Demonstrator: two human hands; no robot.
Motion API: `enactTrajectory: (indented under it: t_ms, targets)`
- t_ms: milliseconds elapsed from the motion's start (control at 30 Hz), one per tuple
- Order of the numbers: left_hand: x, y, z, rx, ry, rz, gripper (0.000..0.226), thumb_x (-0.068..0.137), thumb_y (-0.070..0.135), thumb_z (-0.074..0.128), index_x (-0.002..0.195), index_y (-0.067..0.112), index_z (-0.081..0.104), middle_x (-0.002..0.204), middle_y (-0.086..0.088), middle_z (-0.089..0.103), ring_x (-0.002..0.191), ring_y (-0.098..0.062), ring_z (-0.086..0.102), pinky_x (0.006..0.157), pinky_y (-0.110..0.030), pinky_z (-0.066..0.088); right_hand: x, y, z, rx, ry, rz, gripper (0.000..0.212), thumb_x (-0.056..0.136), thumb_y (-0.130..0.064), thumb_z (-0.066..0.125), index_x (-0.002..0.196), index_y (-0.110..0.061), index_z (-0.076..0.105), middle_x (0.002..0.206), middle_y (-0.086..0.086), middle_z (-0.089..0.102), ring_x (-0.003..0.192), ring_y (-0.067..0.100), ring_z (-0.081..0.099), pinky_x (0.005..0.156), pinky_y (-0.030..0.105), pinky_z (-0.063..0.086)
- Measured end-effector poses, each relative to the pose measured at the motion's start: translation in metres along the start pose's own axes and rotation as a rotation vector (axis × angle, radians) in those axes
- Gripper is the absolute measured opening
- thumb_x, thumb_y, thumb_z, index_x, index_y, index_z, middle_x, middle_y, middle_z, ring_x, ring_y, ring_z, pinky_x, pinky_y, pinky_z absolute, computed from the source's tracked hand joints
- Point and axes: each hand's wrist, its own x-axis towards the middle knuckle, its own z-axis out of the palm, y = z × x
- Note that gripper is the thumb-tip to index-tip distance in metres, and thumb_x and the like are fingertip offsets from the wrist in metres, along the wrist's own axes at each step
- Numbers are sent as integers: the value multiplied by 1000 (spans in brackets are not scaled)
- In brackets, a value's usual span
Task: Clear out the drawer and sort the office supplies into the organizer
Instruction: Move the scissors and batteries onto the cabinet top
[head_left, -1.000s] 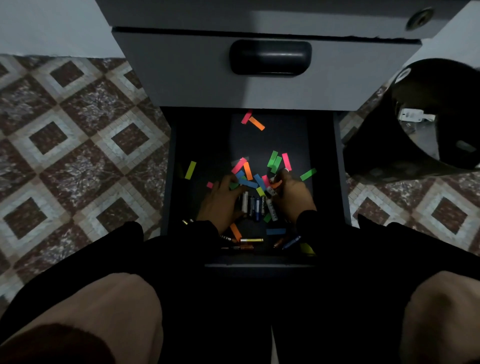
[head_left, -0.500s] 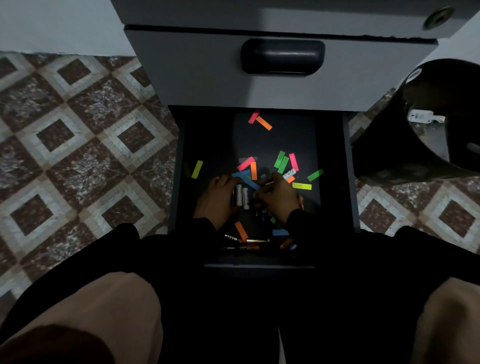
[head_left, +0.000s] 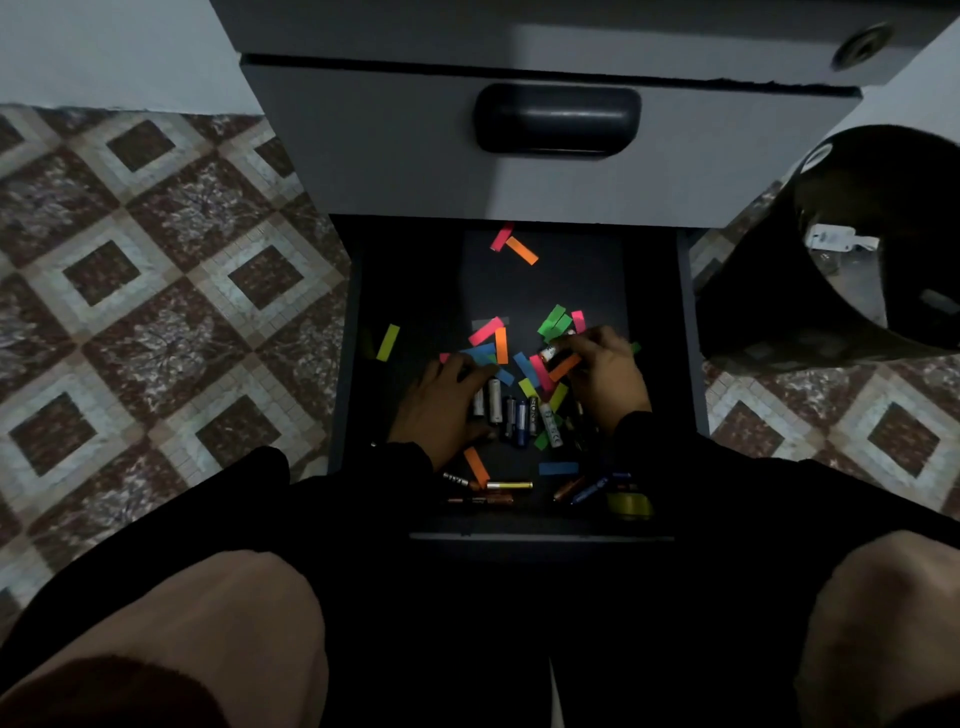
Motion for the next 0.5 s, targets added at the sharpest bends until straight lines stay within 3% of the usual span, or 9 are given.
enactTrajectory:
  t_ms: [133, 267, 367, 500]
  targets:
    - [1, 1, 0, 25, -5, 0, 70, 82, 37, 67, 142, 30, 34, 140, 2, 32, 126, -21, 32, 102, -33, 32, 1, -6, 0, -194, -67, -50, 47, 92, -6, 44, 134, -27, 48, 136, 7, 37, 120, 27, 34, 98, 35, 37]
    - [2, 1, 1, 35, 0, -16, 71, 82, 34, 67, 143, 29, 31, 138, 0, 34, 126, -22, 33, 101, -34, 33, 0, -3, -4, -379, -103, -113, 49, 93, -10, 44, 141, -20, 38, 140, 11, 31, 121, 30, 32, 99, 36, 35]
    - [2, 2, 2, 42, -7, -17, 73, 82, 35, 67, 145, 30, 29, 139, 1, 35, 127, -22, 32, 100, -34, 32, 5, 4, -2, -315, -115, -75, 47, 92, -8, 43, 139, -16, 41, 138, 10, 37, 123, 30, 33, 99, 34, 33]
    - [2, 5, 2, 68, -6, -13, 68, 84, 38, 64, 144, 32, 31, 139, 1, 35, 128, -22, 31, 103, -34, 29, 12, 6, 1, -121, -17, 5, 24, 95, -11, 48, 116, -6, 58, 118, 11, 57, 110, 30, 50, 90, 29, 33]
